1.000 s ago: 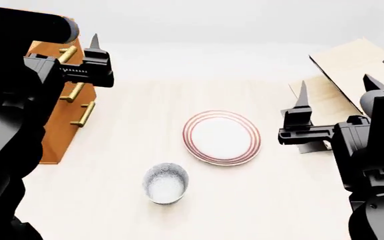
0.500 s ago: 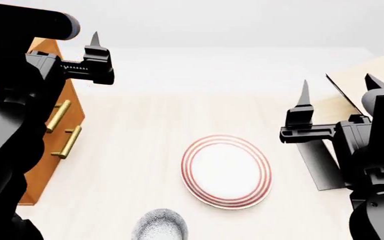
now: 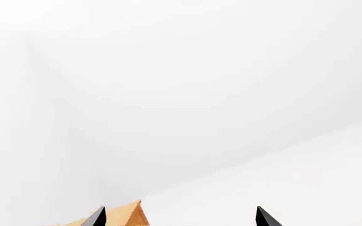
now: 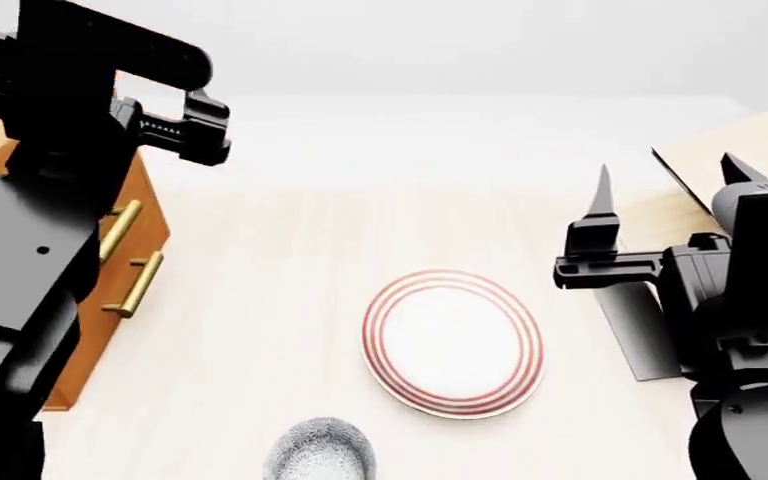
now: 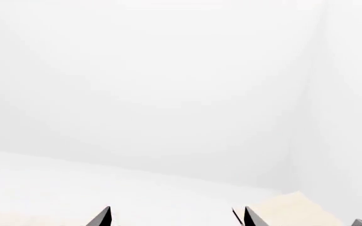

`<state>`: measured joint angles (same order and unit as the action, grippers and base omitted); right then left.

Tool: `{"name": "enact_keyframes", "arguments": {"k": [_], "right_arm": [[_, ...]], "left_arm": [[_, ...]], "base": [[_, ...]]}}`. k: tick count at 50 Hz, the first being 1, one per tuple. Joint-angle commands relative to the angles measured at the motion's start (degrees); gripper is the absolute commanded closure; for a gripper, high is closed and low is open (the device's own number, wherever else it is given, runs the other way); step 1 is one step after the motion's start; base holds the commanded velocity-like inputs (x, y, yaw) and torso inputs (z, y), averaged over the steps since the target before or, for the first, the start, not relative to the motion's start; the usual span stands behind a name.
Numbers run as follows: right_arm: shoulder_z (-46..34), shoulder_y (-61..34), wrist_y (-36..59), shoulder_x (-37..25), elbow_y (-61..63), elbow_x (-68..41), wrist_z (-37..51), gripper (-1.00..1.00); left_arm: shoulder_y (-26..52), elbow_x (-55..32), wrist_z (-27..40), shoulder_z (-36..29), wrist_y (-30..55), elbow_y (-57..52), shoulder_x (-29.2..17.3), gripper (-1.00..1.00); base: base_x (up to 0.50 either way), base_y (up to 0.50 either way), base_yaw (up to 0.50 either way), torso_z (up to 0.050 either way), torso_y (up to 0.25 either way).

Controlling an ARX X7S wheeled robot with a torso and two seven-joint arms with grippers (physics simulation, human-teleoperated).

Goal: Open the top drawer of the cabinet and put the bowl in it.

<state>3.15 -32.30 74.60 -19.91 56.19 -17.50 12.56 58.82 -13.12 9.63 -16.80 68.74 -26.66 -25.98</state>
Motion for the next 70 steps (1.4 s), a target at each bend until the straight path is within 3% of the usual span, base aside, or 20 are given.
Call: {"name": "enact_keyframes", "arguments": {"k": [1, 7, 25, 42, 70], "right_arm": [[-0.57, 1.16, -1.98, 0.03, -1.15, -0.06, 0.44, -1.0], [-1.09, 2.0, -2.99, -0.15, -1.53, 0.09, 0.73, -1.0], [-0.5, 3.32, -4.2, 0.36, -2.25, -0.53, 1.01, -1.0], [-0.98, 4.65, -5.74, 0.03, -2.59, -0.73, 1.31, -1.0], [-0.31, 6.97, -8.54, -0.09, -3.88, -1.43, 1.29, -1.0]], "left_arm": [[4.54, 6.34, -0.43, -13.39, -4.2, 7.32, -4.58, -1.0], [6.42, 8.52, -0.54, -18.18, -2.94, 12.82, -4.66, -1.0], [7.36, 10.04, -1.33, -23.24, -2.67, 20.66, -4.01, -1.0], [9.45, 13.73, -1.13, -30.58, -7.83, 34.63, -1.84, -1.0], [13.83, 15.92, -1.66, -35.09, -11.79, 51.96, 2.97, -1.0]], "base": [[0.0, 0.0, 0.0, 0.0, 0.0], [0.0, 0.0, 0.0, 0.0, 0.0], [0.0, 0.0, 0.0, 0.0, 0.0], [0.0, 0.0, 0.0, 0.0, 0.0], [0.0, 0.0, 0.0, 0.0, 0.0]]}}
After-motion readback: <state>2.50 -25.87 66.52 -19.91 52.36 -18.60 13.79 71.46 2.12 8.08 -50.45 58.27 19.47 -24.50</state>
